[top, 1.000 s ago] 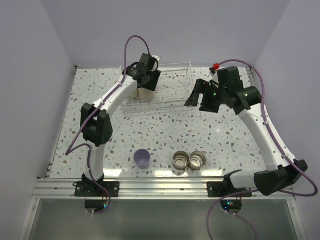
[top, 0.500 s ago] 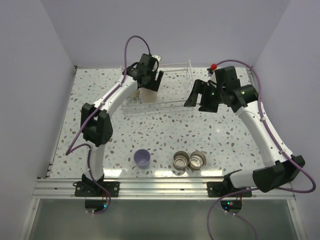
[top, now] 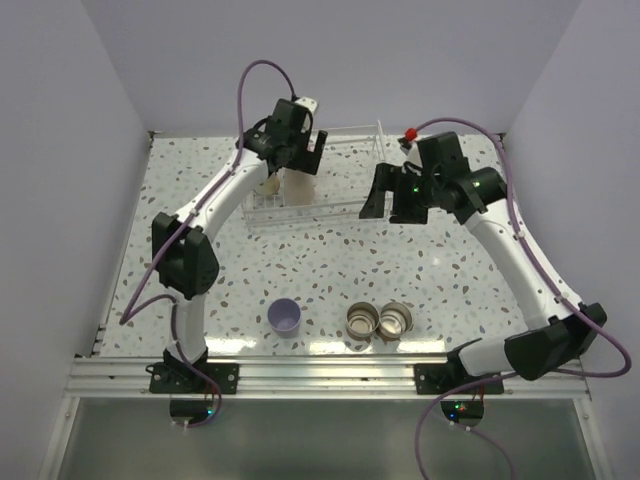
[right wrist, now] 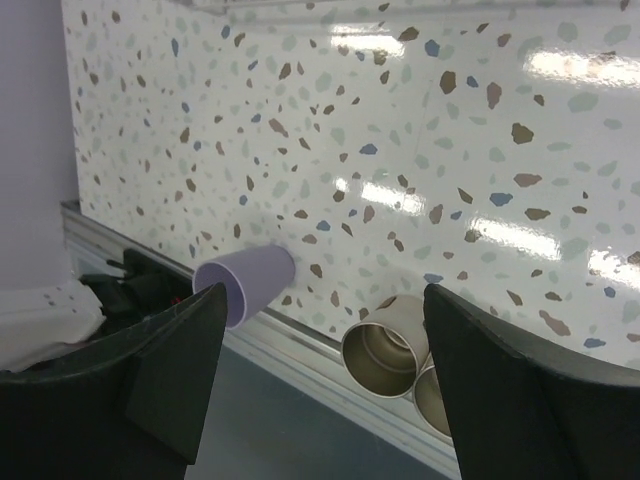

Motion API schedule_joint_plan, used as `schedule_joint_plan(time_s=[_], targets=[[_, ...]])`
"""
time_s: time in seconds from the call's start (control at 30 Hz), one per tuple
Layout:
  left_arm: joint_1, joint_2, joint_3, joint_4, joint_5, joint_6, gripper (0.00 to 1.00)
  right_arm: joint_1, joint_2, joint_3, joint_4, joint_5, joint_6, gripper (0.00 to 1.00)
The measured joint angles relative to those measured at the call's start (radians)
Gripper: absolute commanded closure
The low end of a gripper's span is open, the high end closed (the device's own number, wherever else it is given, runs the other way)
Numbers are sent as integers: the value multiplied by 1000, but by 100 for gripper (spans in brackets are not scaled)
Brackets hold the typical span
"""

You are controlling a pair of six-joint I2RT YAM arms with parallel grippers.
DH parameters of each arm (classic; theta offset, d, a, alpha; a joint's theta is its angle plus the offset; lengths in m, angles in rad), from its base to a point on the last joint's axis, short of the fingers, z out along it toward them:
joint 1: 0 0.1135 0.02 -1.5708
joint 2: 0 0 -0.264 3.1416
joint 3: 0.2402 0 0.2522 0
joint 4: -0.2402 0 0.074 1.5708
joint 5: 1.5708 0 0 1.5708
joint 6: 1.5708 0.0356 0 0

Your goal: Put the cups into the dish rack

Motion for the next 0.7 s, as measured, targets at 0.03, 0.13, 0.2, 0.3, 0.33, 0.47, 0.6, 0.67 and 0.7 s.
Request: schedule_joint_plan(time_s=[0.03, 0.13, 0.2, 0.3, 0.33, 0.47, 0.6, 0.67, 0.7], targets=[[0, -21, -4, 8, -12, -1, 0, 29, 14, 13, -8, 4, -13, 15], [0, -147, -103, 99, -44, 1, 0, 173, 79, 69, -19, 24, -65, 14], [0, -292, -253, 217, -66, 0, 0, 283, 124, 92, -24, 39, -97, 15], [11, -500, -449, 341, -84, -20, 0, 400, 178, 99, -45, 40, -136, 18], [25, -550, -479, 354, -81, -40, 0, 425, 193, 101, -57, 41, -148, 18], [130, -618, -486, 368, -66, -116, 1, 476, 240, 102, -82, 42, -183, 21], [170, -659, -587, 362, -41, -144, 1, 533, 278, 102, -100, 61, -204, 23], [166, -666, -617, 339, -22, -154, 2, 564, 296, 101, -104, 68, -211, 23], [164, -666, -623, 331, -14, -159, 3, 575, 302, 100, -104, 68, -212, 24]])
